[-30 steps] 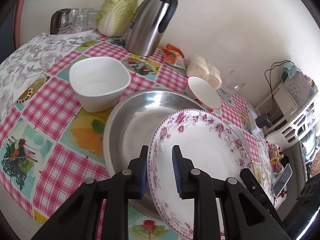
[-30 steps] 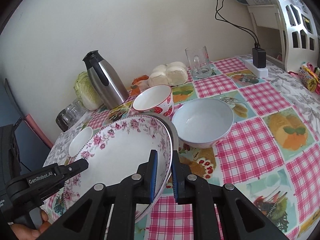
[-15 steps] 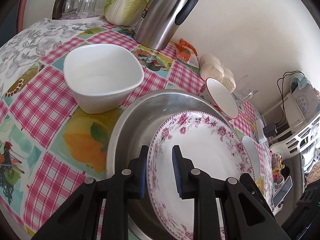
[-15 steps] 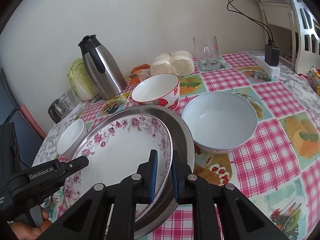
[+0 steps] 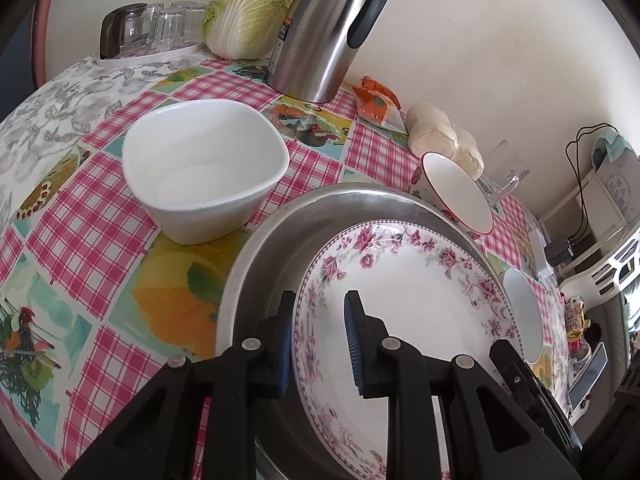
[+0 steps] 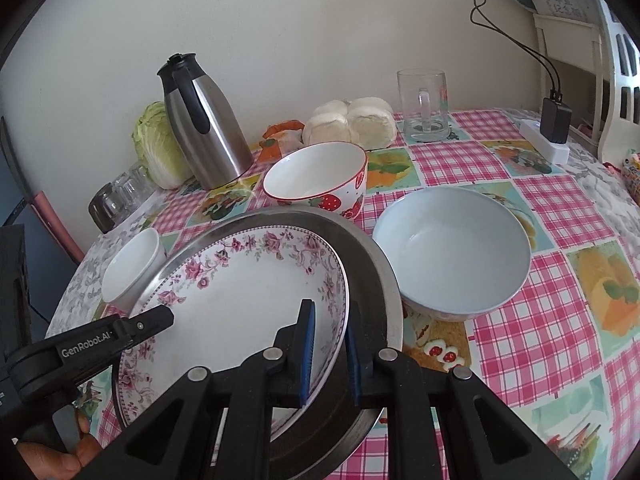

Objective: Organize plates and bowls
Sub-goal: 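Lift the floral plate with both grippers and lower it into the steel basin, then open both grippers to release the plate inside the basin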

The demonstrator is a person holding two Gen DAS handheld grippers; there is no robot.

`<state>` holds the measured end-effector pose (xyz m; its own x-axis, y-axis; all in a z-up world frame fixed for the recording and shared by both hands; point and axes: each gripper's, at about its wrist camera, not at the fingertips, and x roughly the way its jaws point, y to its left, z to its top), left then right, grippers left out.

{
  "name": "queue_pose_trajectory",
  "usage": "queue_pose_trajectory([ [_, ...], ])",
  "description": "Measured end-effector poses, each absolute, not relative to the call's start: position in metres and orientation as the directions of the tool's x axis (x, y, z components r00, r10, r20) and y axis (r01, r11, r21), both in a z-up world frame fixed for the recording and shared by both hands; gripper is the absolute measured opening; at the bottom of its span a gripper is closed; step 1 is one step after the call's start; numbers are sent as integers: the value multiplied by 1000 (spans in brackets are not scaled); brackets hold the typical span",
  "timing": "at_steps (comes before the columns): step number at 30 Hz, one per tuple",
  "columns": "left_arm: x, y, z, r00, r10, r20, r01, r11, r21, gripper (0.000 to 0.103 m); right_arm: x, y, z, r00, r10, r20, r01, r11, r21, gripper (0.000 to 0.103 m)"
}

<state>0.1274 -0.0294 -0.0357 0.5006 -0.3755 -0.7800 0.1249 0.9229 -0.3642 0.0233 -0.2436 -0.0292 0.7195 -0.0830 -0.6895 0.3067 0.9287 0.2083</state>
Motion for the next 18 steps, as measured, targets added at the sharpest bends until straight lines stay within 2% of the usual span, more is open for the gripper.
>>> queue_pose_trajectory([
  [11, 128, -33, -37, 512, -347, -786, 135, 936, -325, 24, 26, -241, -31, 712, -89, -696, 302, 934, 189, 19],
  [15, 129, -34, -36, 509, -334, -794, 138, 941, -307, 29, 27, -237, -31, 713, -80, -697, 287, 940, 185, 29],
  [18, 128, -36, -36, 511, -321, -797, 140, 946, -291, 30, 27, -236, -31, 709, -79, -701, 290, 939, 187, 31],
])
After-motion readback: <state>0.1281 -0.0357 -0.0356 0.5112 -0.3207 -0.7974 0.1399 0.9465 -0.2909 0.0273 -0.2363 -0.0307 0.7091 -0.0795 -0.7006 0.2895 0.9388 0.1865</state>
